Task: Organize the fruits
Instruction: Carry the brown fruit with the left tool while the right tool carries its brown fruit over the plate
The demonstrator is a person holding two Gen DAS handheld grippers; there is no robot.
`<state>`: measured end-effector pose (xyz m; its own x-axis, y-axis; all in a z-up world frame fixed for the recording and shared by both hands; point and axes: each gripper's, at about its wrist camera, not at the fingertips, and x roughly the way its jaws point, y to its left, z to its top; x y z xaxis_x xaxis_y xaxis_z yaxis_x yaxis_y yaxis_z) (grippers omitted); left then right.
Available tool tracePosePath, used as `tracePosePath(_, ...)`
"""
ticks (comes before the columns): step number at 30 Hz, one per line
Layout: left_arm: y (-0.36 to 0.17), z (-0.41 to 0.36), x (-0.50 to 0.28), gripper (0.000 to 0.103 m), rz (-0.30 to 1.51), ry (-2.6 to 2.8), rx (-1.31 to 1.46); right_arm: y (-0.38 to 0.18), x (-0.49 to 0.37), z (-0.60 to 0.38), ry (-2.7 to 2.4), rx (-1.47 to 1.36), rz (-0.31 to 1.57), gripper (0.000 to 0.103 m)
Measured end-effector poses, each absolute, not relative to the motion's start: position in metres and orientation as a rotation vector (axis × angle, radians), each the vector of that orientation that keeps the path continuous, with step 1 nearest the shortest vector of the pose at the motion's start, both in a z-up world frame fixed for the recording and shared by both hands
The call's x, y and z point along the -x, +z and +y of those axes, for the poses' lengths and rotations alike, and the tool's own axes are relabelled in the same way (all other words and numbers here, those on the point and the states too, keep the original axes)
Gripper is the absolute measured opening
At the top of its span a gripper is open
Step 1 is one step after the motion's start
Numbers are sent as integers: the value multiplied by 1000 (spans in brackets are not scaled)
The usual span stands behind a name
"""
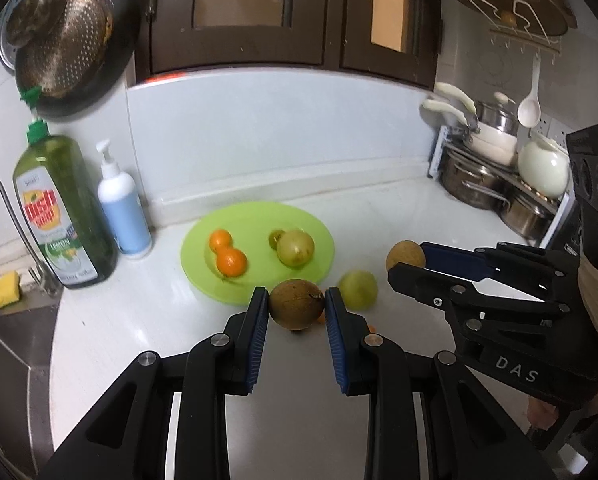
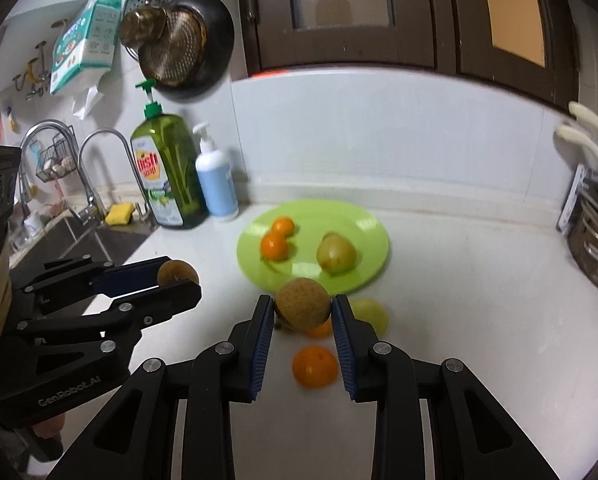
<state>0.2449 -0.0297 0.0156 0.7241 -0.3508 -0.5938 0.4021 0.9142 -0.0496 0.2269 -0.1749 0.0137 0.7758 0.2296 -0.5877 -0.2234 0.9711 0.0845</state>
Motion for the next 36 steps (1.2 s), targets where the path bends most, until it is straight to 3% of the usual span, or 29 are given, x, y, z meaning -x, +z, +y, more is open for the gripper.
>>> tracePosePath(20,59,-34,-333,29,586,-398,-105,47,-323,-176,259,-18,624,31)
tracePosePath(36,17,-35,-443,29,741,-382,-92,3,-432,-181,259,-60,779,31)
